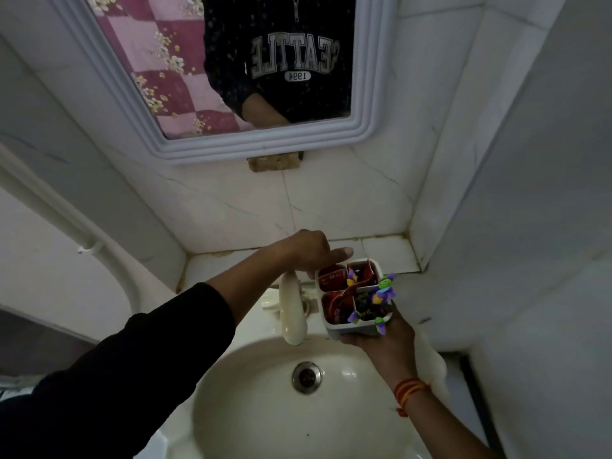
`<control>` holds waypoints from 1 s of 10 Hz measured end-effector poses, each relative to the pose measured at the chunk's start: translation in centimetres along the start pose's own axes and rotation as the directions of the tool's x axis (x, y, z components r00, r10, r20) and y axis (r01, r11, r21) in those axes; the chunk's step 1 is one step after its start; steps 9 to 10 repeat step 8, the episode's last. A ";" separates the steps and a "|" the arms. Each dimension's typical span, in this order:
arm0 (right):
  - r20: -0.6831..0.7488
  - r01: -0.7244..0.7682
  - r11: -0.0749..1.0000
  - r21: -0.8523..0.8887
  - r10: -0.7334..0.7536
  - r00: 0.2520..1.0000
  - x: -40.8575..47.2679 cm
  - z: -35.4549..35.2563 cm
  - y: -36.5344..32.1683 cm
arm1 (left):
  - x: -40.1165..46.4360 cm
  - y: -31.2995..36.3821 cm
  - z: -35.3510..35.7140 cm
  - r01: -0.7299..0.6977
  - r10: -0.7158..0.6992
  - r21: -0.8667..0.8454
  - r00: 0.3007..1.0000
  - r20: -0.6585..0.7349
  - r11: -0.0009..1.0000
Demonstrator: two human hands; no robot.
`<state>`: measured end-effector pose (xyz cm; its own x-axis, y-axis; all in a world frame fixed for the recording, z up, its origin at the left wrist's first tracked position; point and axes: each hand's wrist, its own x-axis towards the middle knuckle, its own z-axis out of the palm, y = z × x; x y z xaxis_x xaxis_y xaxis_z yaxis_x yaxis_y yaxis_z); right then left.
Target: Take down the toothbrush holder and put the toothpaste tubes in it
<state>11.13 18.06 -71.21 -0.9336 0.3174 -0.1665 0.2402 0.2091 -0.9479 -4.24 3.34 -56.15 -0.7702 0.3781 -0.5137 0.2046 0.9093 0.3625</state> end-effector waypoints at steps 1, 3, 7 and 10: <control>-0.034 0.055 0.998 -0.031 -0.057 0.998 0.7 -0.5 -0.8 | 0.9 0.8 -0.1 -0.008 0.006 -0.024 0.996 -0.088 1.000; -0.098 0.112 0.990 -0.086 -0.120 0.988 6.2 -3.7 -3.5 | 3.2 2.9 -1.9 0.016 -0.102 -0.290 0.953 -0.287 0.957; -0.139 -0.015 0.998 -0.066 0.005 0.990 12.1 -5.7 -4.5 | 8.5 4.1 -0.7 -0.056 -0.232 -0.745 0.932 -0.278 0.665; -0.189 -0.035 0.997 -0.063 0.023 0.982 10.6 -4.8 -5.0 | 7.3 3.7 -0.3 -0.086 -0.232 -0.758 0.924 -0.303 0.647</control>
